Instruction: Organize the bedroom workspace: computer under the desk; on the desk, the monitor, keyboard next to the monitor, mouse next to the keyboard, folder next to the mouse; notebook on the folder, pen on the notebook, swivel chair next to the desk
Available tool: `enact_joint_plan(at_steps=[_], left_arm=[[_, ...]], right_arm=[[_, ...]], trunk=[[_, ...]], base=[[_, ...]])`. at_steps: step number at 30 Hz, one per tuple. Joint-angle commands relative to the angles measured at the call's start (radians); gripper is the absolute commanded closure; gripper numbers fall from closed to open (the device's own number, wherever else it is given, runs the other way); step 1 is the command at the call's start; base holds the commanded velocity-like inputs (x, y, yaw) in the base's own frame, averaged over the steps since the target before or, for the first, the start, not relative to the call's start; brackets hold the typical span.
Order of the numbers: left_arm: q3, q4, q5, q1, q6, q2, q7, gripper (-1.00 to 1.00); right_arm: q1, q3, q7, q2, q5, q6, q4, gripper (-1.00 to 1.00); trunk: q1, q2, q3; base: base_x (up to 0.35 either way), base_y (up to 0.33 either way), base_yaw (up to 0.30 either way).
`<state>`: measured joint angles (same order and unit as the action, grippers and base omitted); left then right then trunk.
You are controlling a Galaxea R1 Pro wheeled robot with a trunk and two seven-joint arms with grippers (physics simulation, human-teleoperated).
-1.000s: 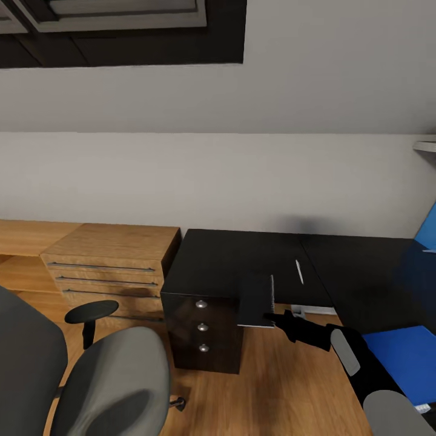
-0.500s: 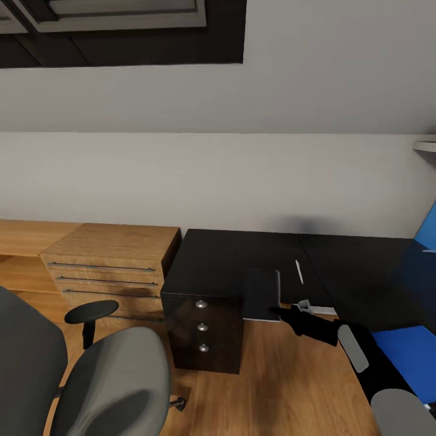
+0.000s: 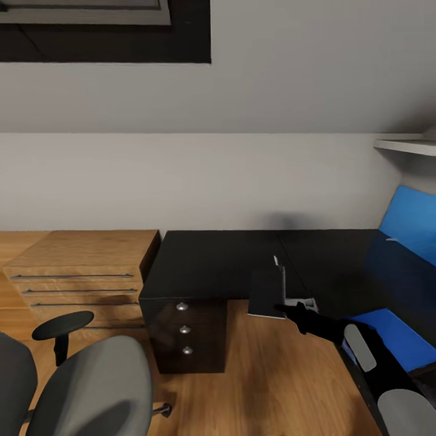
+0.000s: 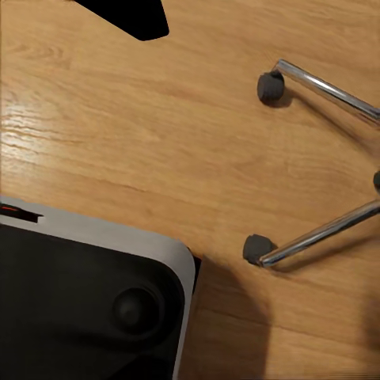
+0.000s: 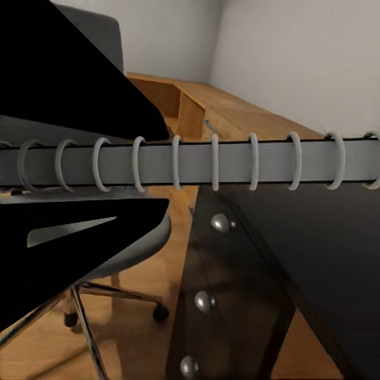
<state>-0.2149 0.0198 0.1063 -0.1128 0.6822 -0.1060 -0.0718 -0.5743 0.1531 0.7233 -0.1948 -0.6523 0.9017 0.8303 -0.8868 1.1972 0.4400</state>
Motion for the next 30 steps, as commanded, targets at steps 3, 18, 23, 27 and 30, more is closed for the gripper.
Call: enact_joint_plan(at_steps=[3, 18, 23, 27, 30], left_arm=[[0.000, 0.002, 0.010, -0.001, 0.000, 0.000, -0.006, -1.00], [-0.001, 0.002, 0.010, -0.001, 0.000, 0.000, -0.007, -1.00], [-0.002, 0.002, 0.011, -0.001, 0.000, 0.000, -0.009, -1.00], [-0.001, 0.002, 0.012, -0.001, 0.000, 0.000, -0.009, -1.00], [-0.001, 0.002, 0.012, -0.001, 0.000, 0.000, -0.010, -1.00]], right_arm=[[-0.001, 0.002, 0.004, -0.001, -0.010, -0.001, -0.002, 1.00], [0.001, 0.003, 0.068, -0.067, -0.015, -0.010, -0.060, 1.00], [0.001, 0.006, 0.079, -0.075, -0.021, -0.006, -0.073, 1.00], [0.001, 0.036, 0.078, -0.076, -0.077, 0.001, -0.074, 1.00], [0.002, 0.044, 0.076, -0.074, -0.100, 0.002, -0.074, 1.00]], trunk=[[0.000, 0.001, 0.000], [0.000, 0.001, -0.003], [0.000, 0.001, -0.003], [0.000, 0.001, -0.003], [0.000, 0.001, -0.004]], base=[[0.000, 0.000, -0.223], [0.000, 0.000, -0.070], [0.000, 0.000, 0.000], [0.000, 0.000, -0.028], [0.000, 0.000, -0.187]])
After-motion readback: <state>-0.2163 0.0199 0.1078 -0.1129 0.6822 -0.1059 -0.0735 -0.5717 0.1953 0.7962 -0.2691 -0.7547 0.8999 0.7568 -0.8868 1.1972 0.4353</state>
